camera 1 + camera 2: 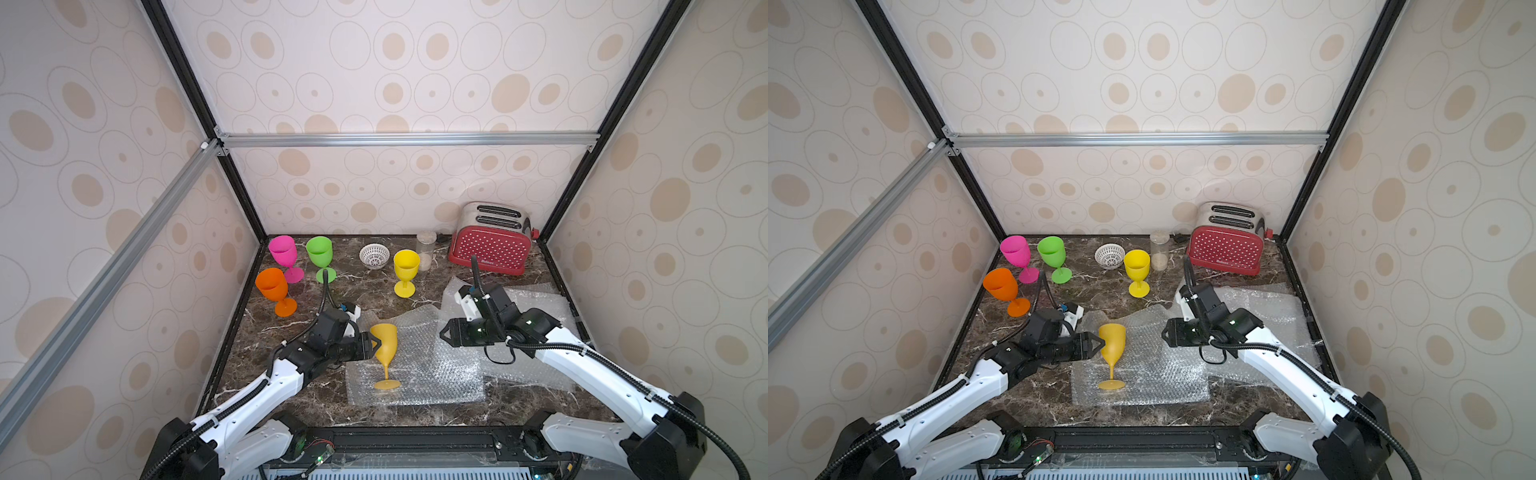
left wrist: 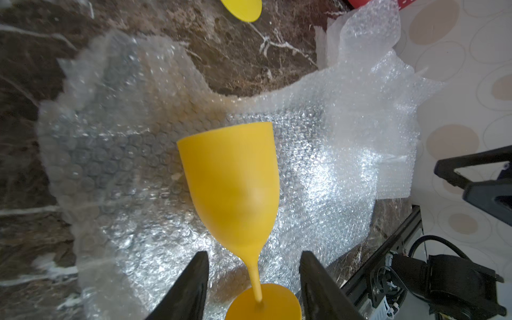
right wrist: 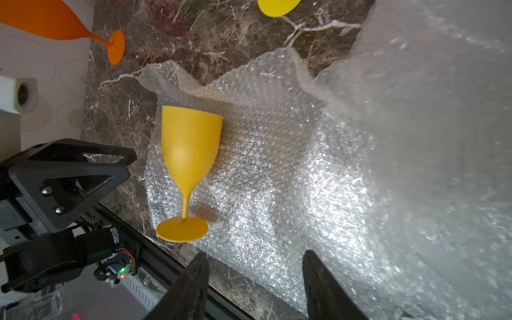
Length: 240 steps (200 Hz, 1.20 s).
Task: Unpack wine glasses from bubble wrap
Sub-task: Unwrap the bubble wrap at the center of the board, then pick up the wine glass from the bubble wrap.
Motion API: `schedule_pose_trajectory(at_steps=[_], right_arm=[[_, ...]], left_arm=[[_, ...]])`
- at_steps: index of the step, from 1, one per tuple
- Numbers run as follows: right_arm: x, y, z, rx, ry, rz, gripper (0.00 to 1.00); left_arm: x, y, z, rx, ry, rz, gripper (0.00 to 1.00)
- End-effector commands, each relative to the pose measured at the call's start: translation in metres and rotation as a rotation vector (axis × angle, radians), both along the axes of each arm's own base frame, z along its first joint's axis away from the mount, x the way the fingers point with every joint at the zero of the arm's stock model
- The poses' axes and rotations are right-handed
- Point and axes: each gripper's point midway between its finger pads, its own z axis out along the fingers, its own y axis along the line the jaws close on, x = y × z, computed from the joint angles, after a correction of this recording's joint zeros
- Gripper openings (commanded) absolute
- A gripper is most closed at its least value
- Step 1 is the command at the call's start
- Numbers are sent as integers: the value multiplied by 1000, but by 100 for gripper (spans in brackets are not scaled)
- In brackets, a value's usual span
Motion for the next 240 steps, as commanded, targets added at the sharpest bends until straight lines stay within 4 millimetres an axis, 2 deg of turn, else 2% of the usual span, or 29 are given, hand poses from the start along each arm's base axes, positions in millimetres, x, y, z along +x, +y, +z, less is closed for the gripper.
schedule_pose_trajectory(at_steps=[1,42,100,114,147,204,240], right_arm=[[-1,14,-6,23,13,22,56],[-1,25,-15,19,22,47,56],[-3,21,-22,-5,26,42,56],[-3,20,-24,-12,27,40,56],[-2,18,-27,-29,30,40,55],[-1,18,-30,-44,35,44,55],[2,20,-29,-49,28,51,55]], left_arm=[[-7,-10,2,-58,0,12,55],[-26,-23,-24,-65,56,-41,60],[-28,-38,-50,-30,102,-86,55],[-27,-38,-58,-4,115,-92,53],[-28,-32,-78,91,152,-100,38],[-25,-34,-76,109,141,-111,18],[-19,-37,-56,93,72,-130,11]])
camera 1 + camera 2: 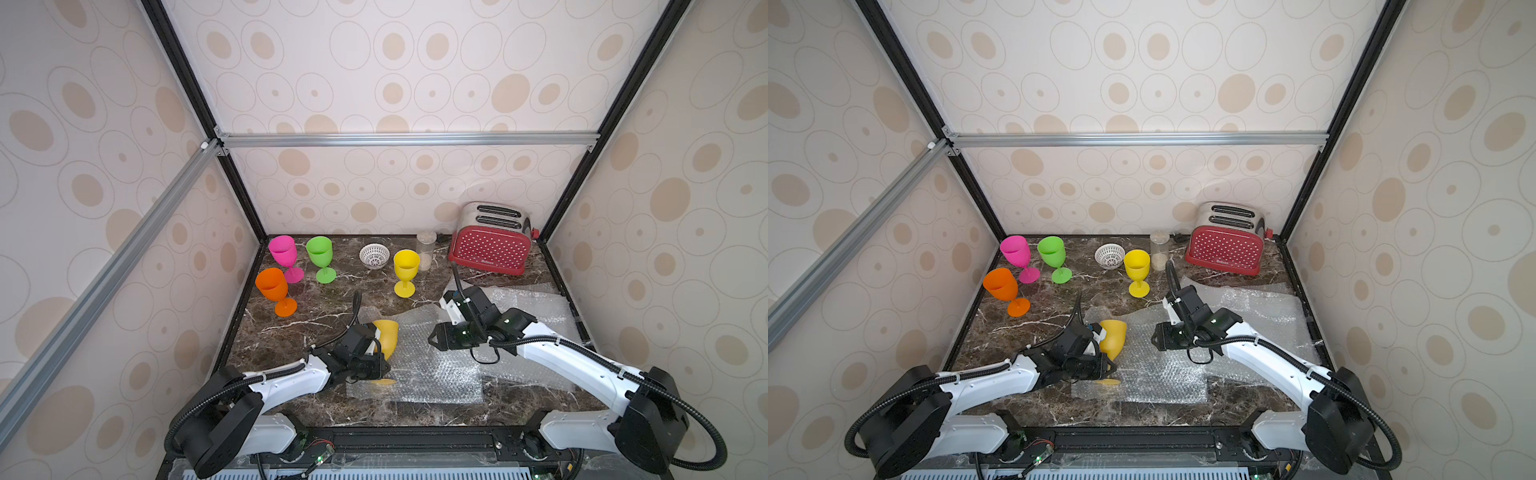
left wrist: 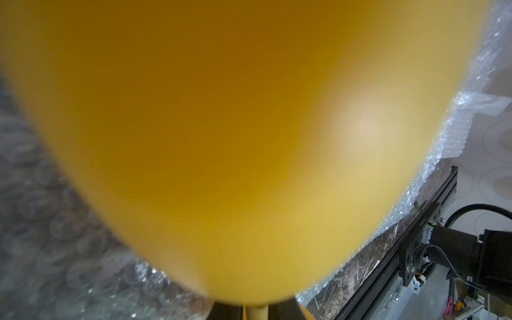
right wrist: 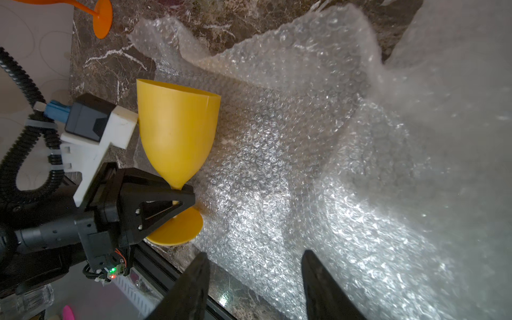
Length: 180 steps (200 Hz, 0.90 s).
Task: Unpack wine glasses from bubble wrap
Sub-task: Pick up the wine glass from the bubble wrap.
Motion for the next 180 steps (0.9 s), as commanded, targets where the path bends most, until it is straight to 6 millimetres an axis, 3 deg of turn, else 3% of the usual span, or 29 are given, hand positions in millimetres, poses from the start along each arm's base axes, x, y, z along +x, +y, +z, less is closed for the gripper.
schedule_pose_trajectory(at_steps=[1,38,117,155,180], right_arm=[[0,0,-2,-25,-3,11,55],[4,3,9,-9,-12,3,55],[23,-3,63,120,12,-20,54],[26,-3,63,106,101,-4,50],[25,6,67,160,130,11,48]], left_arm=[[8,-2,19,6,-77,-26,10],[14,-4,44,-13,-187,-62,9],[19,-6,73,111,-514,-127,6],[13,-11,90,139,-685,-148,7],[6,-16,83,181,-705,-203,8]])
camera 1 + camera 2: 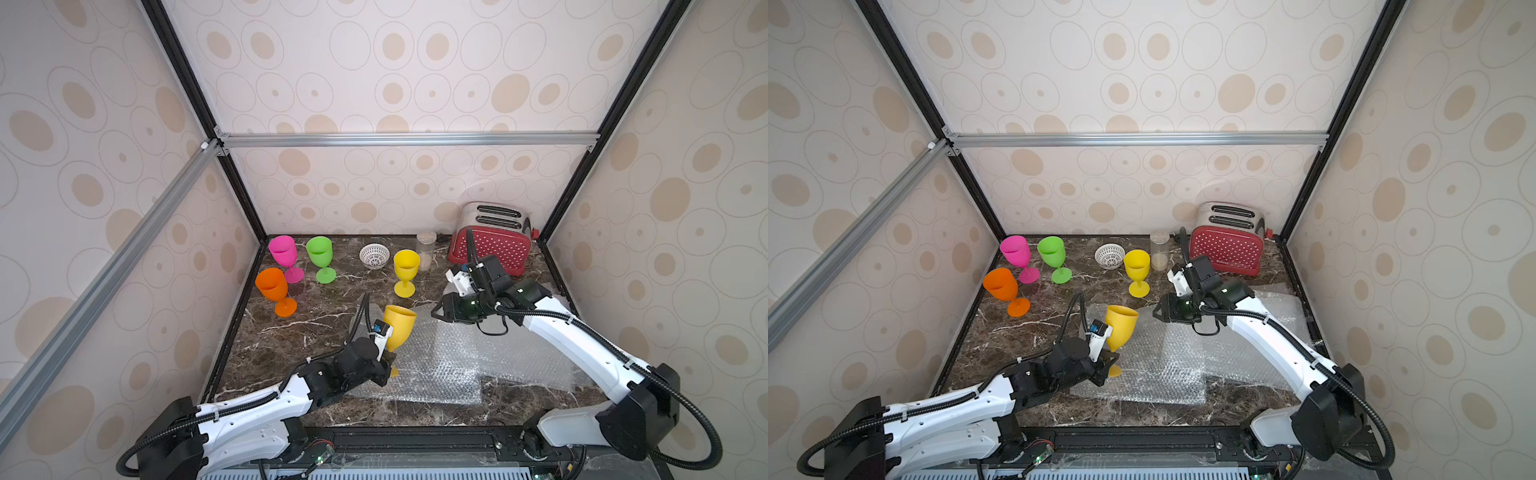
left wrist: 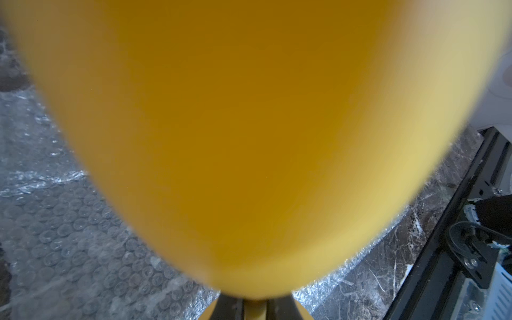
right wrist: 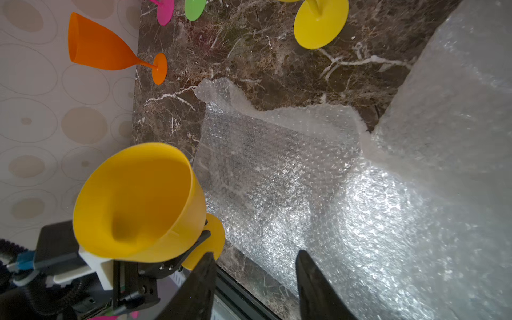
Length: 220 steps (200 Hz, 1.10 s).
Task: Unpack wine glasses from bubble wrap
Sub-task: Pick up the wine glass from the bubble wrap, then place the wine glass at the center of the board.
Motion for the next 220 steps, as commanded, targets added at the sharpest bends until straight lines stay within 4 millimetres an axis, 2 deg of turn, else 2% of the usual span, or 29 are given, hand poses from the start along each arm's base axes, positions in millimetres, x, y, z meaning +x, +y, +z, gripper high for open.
schedule_pose_trajectory(at_steps=[1,24,52,133,193,220], right_arm=[[-12,5,0,36,74,34,48],[-8,8,7,87,81,22,48],[-7,16,11,137,103,42,47],[-11,18,-11,107,179,55,36],[-19,12,-32,6,210,46,33],[-24,19,-36,19,222,56,33]], left_arm=[[6,2,3,66,-101,1,8],[0,-4,-4,122,-122,-30,8],[-3,-11,-3,174,-170,-49,7],[-7,-25,3,219,-247,-88,7],[-1,-18,8,249,-285,-21,7],[0,-20,6,266,-283,-23,7]])
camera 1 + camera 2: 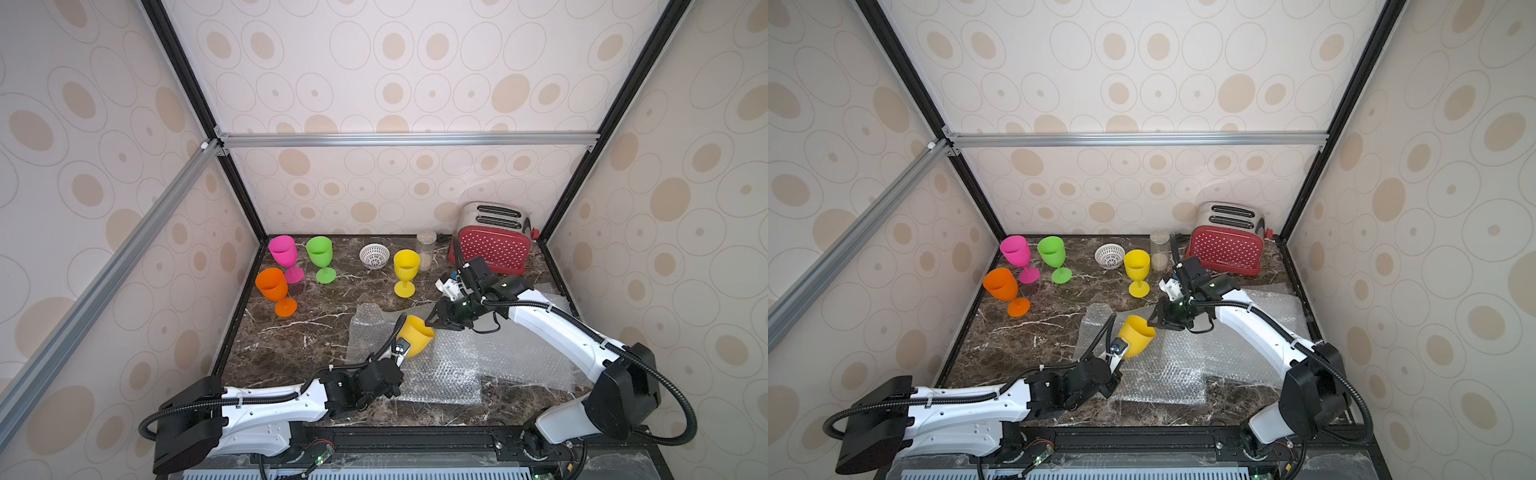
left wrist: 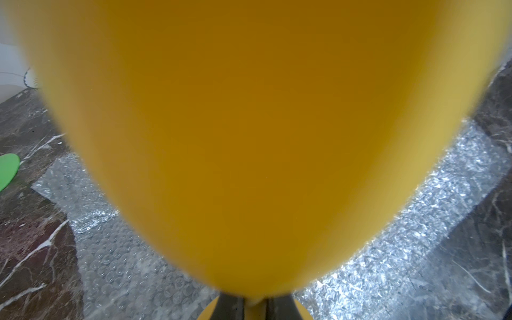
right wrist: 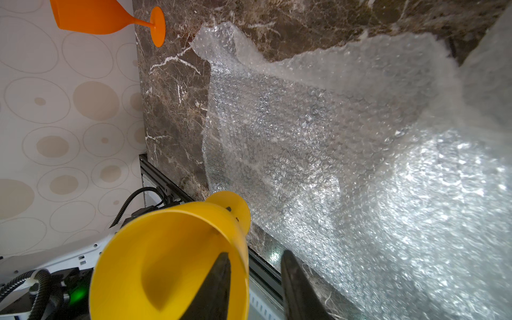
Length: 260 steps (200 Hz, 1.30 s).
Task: Unpack wine glasses from bubble wrap
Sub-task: Place the wine glass at the center of the board.
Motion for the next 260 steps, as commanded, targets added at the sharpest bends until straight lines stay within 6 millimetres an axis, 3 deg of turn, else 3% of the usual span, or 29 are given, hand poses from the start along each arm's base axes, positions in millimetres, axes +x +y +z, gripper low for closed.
schedule_pose_trajectory(at_steps=[1,39,86,112,134,161,211,231,260], right_arm=[[-9,1,-12,-28,35,10,33],[-10,11,-14,-12,39,16,17],[-9,10,-18,-22,44,9,10],[-8,8,-20,-38,40,-1,0],[-6,7,-20,-44,33,-6,0],[-4,5,-21,-57,23,-15,0],[6,-2,-18,-115,-22,-37,0],[13,-3,-14,-132,-49,-42,0],[24,0,-2,-200,-122,-9,0]], left_arm=[[6,-9,19,-17,-45,13,7],[7,-11,19,-1,-61,13,7],[6,-10,19,68,-119,30,8],[5,-13,18,101,-143,38,8],[5,-16,19,106,-157,42,10],[6,-12,21,103,-166,58,19],[6,-3,38,20,-172,96,55],[10,4,44,-32,-158,126,60],[29,31,46,-165,-76,236,62]])
